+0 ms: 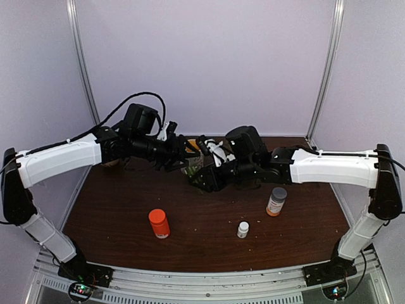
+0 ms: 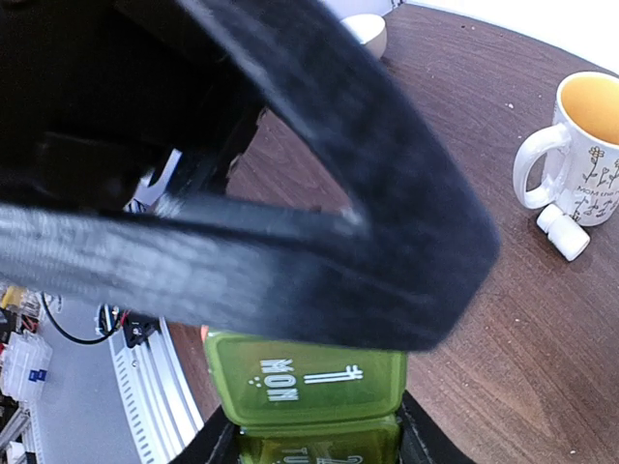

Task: Sort the pills into containers
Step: Pass from the left arm to the right, then open the lid of the pill container.

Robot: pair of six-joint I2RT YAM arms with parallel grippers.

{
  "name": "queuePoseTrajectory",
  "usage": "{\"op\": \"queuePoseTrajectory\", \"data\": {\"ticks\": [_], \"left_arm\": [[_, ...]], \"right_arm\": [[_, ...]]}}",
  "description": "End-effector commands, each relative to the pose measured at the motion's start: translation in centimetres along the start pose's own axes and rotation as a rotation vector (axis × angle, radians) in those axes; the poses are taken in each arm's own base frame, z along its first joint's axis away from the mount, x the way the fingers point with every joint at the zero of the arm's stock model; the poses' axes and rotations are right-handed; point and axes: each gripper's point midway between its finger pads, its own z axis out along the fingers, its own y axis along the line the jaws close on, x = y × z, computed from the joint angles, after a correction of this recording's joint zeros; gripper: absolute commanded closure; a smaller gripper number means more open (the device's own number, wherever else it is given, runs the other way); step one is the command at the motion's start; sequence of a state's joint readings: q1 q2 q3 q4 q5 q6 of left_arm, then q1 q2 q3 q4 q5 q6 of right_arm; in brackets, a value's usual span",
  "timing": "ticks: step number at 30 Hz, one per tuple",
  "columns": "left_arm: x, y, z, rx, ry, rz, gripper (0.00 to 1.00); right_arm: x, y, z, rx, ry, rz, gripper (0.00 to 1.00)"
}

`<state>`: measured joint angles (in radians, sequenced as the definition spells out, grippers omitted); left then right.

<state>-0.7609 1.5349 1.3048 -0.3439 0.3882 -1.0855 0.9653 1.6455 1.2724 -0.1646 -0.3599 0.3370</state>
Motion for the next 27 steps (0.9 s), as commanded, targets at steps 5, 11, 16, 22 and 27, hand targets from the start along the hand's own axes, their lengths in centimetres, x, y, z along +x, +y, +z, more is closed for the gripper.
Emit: {"op": "queuePoseTrajectory", "data": {"ticks": [5,11,16,22,27], "left_arm": [[-2.6,-5.4,-6.1,0.232,-0.190,0.170,0.26],[-0.9,-10.2,-10.0,0.486,-0.234,0.438,0.24],[-0.6,-11.2,-11.4,0.501,-0.253,0.526,0.22],[0.2,-11.8,-11.1,0.552,-0.207,0.547,0.23],[0.7,-12.1,-10.9,0.601,-0.174,0.533,0.24]], "right_arm": [[-3.1,2.9,-3.4,-0.139,-0.143,0.046,0.63],[-5.8,5.5,-6.3,-0.325,-0.249,0.133,0.63],[-7.5,7.4,-8.1,-0.417,-0.282,0.149,0.63],[-8.9,8.5,-9.9,-0.491,-0.346,0.188,0.63],[-9.5,9.2,-10.7,-0.531,-0.370,0.200,0.63]]}}
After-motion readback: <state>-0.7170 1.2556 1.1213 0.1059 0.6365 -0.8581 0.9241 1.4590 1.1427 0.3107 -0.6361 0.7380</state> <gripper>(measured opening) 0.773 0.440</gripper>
